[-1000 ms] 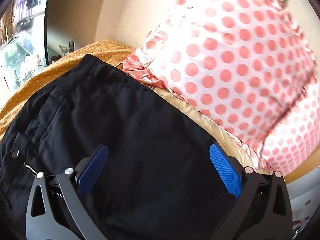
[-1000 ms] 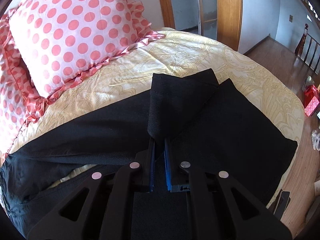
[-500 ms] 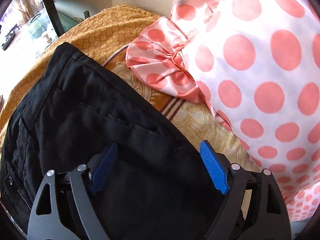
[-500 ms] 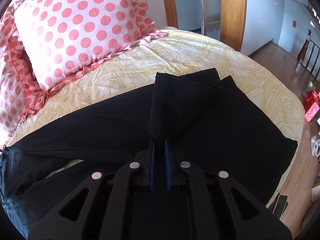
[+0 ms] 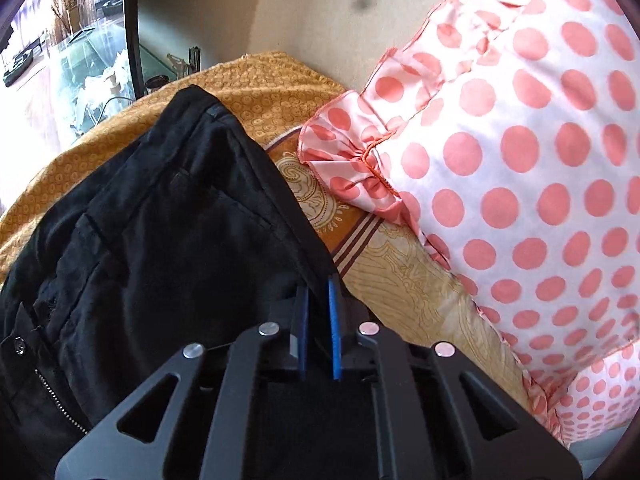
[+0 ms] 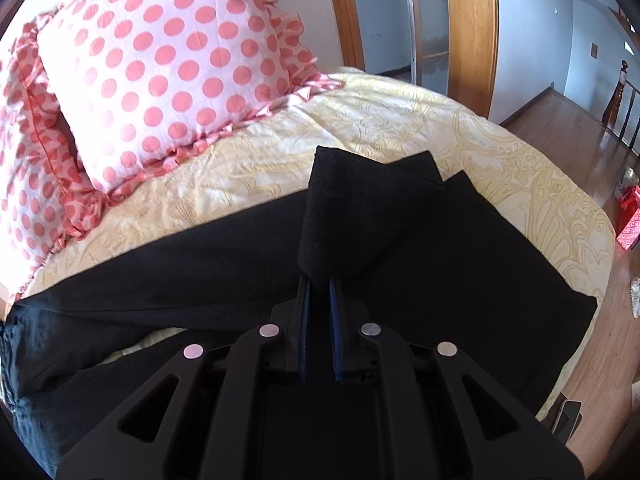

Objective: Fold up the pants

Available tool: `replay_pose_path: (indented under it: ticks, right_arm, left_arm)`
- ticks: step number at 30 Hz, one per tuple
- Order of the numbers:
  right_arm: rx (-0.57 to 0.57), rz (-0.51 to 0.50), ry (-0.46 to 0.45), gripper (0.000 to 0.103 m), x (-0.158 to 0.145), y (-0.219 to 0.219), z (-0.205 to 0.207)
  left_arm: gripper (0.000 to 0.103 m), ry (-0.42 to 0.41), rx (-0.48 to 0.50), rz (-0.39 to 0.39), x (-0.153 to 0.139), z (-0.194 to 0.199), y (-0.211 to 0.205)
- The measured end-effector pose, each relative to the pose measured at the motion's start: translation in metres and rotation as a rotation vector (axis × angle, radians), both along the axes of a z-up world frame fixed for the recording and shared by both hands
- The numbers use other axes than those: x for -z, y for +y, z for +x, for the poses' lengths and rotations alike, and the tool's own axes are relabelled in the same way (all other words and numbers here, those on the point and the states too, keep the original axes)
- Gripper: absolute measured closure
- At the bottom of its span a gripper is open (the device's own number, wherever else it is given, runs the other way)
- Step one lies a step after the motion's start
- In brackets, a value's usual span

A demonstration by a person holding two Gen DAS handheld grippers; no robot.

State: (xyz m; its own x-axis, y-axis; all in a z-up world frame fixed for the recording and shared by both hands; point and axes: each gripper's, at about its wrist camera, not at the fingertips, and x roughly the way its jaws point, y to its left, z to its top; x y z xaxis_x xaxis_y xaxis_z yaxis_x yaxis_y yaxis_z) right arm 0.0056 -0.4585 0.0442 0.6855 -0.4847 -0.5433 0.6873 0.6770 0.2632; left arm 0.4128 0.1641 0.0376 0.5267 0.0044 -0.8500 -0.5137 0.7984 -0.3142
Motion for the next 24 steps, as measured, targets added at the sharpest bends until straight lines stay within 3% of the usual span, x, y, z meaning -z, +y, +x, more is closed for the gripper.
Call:
replay_pose_path:
  ticks: [6,12,17,22,24]
  right_arm:
    - [0.000,-0.035,-0.049,0.094,-0.018,0.004,-0.013]
    - [0.013,-0.058,-0.080,0.094,-0.027,0.009,-0.030]
    - [0.020,-0.071,-0.100,0.094,-0.031,0.016,-0.043]
    - [0.020,-0.075,-0.108,0.094,-0.030,0.023,-0.059]
    - [0.021,-0.080,-0.113,0.094,-0.030,0.027,-0.068]
  left_arm:
    - [0.096,-0.202,0.059,-0.015,-0.054,-0.099,0.005]
    - [0.097,-0.357,0.093,-0.036,-0.083,-0.214,0.023]
    - [0.097,-0.412,0.067,-0.020,-0.077,-0.284,0.032]
    - [0.098,-0.376,0.019,-0.055,-0.037,-0.340,0.039]
    - [0.103,-0.378,-0.010,-0.046,-0.026,-0.366,0.042]
